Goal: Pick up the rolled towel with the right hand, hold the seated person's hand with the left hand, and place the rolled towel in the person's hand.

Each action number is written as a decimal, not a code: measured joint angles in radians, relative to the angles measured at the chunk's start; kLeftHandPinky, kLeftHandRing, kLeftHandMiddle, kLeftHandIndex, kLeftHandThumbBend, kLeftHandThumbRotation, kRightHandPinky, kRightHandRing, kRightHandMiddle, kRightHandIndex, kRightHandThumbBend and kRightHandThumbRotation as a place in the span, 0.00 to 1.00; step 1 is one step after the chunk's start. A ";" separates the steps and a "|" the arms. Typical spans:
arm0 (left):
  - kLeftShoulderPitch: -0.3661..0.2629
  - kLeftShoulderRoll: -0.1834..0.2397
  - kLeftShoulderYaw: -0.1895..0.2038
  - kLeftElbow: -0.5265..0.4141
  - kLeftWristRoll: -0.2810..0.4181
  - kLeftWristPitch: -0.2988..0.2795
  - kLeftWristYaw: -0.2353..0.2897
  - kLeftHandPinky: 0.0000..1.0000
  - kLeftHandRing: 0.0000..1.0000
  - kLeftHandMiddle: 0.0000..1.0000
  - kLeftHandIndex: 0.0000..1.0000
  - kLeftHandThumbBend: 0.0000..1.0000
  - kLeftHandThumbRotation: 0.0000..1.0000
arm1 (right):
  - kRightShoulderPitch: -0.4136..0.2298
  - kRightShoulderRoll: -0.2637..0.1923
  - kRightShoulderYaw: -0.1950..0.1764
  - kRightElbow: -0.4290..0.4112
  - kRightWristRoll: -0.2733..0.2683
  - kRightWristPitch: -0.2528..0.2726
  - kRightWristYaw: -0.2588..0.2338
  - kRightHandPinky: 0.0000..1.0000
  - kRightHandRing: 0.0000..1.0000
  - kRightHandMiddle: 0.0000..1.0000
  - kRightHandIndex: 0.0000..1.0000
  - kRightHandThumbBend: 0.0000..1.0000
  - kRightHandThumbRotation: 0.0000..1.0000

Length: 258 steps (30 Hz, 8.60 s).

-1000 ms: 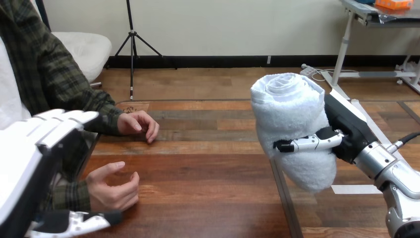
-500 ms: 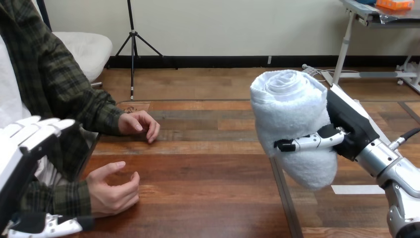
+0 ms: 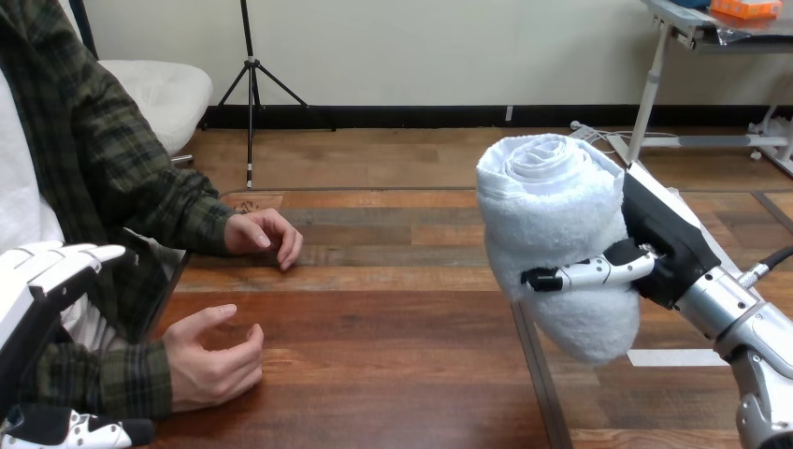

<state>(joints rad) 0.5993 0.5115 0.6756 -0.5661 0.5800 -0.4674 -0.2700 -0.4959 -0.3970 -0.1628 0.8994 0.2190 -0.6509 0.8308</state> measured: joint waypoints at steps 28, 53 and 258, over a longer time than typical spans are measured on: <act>-0.088 0.108 -0.116 0.230 0.166 0.071 0.014 0.73 0.78 0.79 0.79 1.00 0.21 | 0.083 -0.004 -0.012 -0.214 0.134 0.051 0.110 0.20 0.27 0.37 0.43 0.81 0.00; -0.221 0.217 -0.313 0.589 0.242 0.030 0.218 0.71 0.72 0.74 0.74 1.00 0.19 | 0.125 -0.008 -0.048 -0.422 0.258 0.050 0.218 0.21 0.29 0.37 0.42 0.81 0.02; -0.622 0.210 -0.722 0.886 -0.017 0.161 0.410 0.30 0.36 0.43 0.43 0.87 0.00 | 0.087 0.059 0.021 -0.501 0.281 0.282 0.285 0.24 0.31 0.37 0.44 0.82 0.00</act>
<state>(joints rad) -0.0224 0.7212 -0.0463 0.3201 0.5635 -0.3067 0.1397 -0.4085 -0.3380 -0.1420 0.3985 0.4999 -0.3689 1.1161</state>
